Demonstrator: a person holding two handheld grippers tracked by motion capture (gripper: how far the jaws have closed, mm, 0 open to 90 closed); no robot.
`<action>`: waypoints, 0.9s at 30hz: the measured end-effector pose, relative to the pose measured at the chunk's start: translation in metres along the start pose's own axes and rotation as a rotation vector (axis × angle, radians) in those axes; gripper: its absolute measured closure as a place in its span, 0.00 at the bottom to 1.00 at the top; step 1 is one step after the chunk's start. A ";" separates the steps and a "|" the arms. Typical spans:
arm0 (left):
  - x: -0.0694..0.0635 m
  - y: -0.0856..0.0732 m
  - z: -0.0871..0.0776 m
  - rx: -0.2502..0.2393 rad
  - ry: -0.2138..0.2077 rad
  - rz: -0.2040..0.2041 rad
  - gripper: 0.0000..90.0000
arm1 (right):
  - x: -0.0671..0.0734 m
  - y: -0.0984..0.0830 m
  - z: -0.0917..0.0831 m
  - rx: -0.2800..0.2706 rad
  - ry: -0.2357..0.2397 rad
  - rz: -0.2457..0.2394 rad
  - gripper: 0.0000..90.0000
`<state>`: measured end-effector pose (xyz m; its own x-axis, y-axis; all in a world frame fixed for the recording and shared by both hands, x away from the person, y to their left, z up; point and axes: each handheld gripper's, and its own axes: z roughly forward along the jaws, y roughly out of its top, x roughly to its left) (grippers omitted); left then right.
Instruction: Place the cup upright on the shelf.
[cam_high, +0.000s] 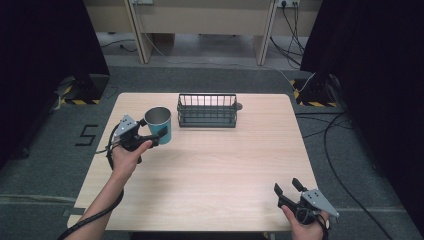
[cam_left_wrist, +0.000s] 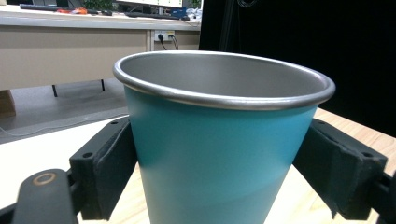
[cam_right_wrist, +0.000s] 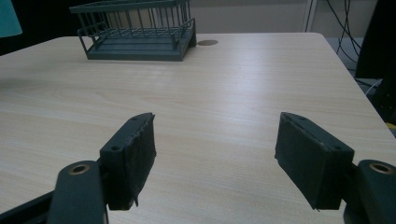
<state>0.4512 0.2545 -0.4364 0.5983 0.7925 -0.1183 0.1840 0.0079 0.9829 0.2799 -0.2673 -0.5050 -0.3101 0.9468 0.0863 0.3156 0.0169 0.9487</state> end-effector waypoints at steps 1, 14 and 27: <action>0.000 0.001 0.001 -0.002 -0.001 0.000 0.16 | 0.000 0.000 0.000 0.001 0.000 0.001 0.33; -0.002 0.018 0.015 -0.020 -0.010 0.008 0.16 | 0.000 0.000 0.000 0.000 0.001 0.003 0.32; -0.004 0.026 0.024 -0.022 -0.019 0.017 0.16 | 0.000 0.000 0.001 -0.002 0.002 0.002 0.32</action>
<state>0.4723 0.2365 -0.4138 0.6161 0.7808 -0.1038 0.1562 0.0080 0.9877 0.2804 -0.2671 -0.5053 -0.3111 0.9462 0.0887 0.3149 0.0146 0.9490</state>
